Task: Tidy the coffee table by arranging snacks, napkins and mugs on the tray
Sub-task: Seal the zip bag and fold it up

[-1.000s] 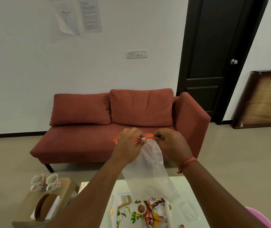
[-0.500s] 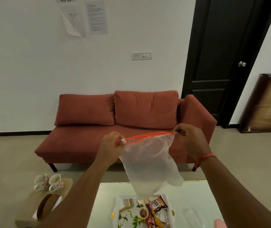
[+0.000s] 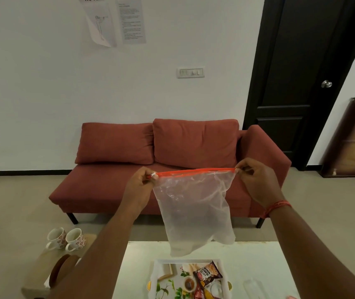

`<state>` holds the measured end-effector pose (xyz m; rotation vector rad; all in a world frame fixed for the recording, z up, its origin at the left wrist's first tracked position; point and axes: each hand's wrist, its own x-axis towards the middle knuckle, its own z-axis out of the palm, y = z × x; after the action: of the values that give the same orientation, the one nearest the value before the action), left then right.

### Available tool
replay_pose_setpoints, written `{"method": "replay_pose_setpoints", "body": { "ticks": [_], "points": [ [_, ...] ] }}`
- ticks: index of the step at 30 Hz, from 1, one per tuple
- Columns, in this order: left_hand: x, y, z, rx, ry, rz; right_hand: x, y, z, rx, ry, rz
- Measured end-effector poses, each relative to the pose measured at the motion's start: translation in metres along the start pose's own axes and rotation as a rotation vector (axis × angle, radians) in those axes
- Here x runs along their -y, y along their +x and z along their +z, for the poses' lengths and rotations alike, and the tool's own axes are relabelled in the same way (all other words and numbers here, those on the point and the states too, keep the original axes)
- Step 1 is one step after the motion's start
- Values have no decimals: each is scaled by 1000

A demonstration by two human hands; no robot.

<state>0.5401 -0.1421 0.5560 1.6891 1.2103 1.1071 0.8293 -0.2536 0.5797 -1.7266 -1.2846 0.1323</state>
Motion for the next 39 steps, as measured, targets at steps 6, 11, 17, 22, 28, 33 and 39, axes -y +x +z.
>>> {"method": "replay_pose_setpoints", "body": {
  "ticks": [6,11,17,22,28,33,39],
  "points": [
    [-17,11,18,-160,-300,-2,1,3,10,76,644,225],
    [-38,21,26,-189,-464,-9,-17,4,33,412,853,264],
    [-47,31,32,-229,-503,-35,-21,3,55,574,868,301],
    [-23,24,36,-28,-546,-245,-12,10,62,210,836,362],
    [-10,3,55,58,-169,-216,-8,18,64,125,682,340],
    [-3,12,49,-75,-139,-206,-10,24,57,56,537,330],
    [-2,10,53,-89,-239,-211,0,25,48,-4,469,331]
  ]
}}
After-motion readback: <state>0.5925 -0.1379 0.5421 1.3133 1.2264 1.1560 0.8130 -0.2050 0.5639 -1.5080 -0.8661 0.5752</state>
